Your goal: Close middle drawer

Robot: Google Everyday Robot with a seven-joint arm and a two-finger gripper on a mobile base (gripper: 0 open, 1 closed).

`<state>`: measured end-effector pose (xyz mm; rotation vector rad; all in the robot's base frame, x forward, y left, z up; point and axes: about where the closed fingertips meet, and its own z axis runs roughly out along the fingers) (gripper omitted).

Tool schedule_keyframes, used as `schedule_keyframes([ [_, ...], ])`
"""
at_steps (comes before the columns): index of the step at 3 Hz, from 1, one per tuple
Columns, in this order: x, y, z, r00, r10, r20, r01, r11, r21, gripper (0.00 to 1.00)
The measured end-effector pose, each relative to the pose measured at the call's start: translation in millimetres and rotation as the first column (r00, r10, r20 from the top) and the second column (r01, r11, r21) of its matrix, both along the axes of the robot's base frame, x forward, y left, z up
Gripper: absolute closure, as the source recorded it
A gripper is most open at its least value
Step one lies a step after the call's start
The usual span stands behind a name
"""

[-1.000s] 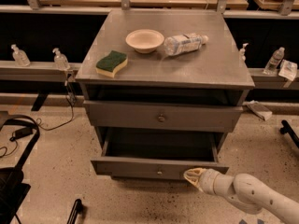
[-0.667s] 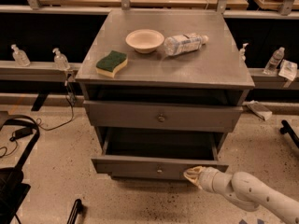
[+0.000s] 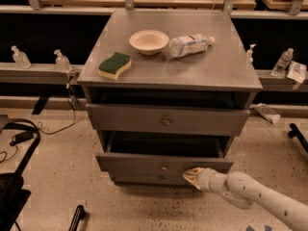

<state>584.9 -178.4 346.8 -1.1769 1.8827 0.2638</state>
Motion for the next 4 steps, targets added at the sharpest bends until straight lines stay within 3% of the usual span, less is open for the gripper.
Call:
schedule_keyframes([
  [1, 0, 0, 0, 1.0000, 0.000, 0.000, 0.000, 1.000, 0.000, 1.00],
  [4, 33, 20, -2, 0.9998, 0.018, 0.009, -0.018, 1.000, 0.015, 1.00],
])
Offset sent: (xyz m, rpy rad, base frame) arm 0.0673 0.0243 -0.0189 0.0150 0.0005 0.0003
